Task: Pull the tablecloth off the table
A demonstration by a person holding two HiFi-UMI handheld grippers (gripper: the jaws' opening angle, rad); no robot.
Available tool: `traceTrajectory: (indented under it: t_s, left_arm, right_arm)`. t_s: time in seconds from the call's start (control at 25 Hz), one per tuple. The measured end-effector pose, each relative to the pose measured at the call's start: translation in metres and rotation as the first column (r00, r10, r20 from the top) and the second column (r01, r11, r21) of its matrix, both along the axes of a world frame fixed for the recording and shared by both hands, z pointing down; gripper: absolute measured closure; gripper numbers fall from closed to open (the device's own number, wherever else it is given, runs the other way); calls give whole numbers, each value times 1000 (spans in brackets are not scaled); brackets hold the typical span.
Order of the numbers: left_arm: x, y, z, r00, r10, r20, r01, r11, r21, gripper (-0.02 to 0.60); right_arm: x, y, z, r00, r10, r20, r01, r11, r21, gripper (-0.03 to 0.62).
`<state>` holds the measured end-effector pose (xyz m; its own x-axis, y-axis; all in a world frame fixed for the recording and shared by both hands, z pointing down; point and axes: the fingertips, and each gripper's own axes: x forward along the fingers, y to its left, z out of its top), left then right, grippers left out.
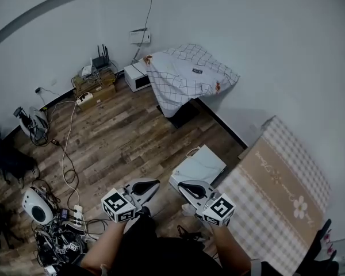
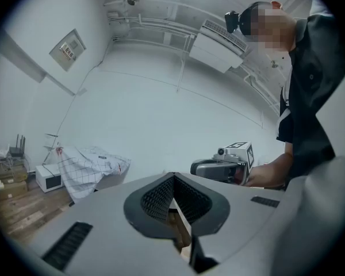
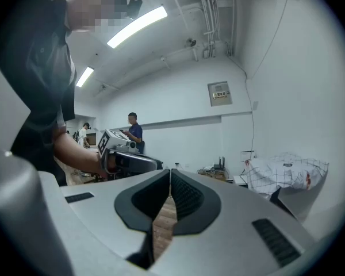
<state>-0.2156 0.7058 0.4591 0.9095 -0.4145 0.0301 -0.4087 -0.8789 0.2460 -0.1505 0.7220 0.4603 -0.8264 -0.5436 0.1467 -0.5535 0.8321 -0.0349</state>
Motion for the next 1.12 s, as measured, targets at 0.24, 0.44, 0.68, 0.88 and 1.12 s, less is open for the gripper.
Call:
traceTrajectory:
  t_s: [0.24, 0.44, 0.68, 0.88, 1.12]
  left_arm:
    - [-41, -67, -10, 999, 51, 18, -51, 999, 18, 571]
    - [-65, -112, -6, 997, 72, 17, -72, 997, 10, 571]
    - [-64, -162, -2, 996, 92, -19, -92, 996, -13, 571]
    - [-48, -209, 9, 992, 124, 1, -124, 992, -23, 571]
    - [-36, -298, 17, 993, 111, 29, -110, 993, -42, 571]
  right_arm:
    - [-30, -69, -4, 999, 50, -5, -50, 998, -23, 572]
    - [-43, -114, -7, 995, 97, -15, -97, 995, -20, 572]
    - [-39, -155, -3, 991, 136, -21, -136, 990, -30, 572]
    - [-22, -206, 11, 986, 168, -7, -169, 984, -50, 572]
    - [4, -300, 16, 983, 185, 16, -185, 982, -42, 572]
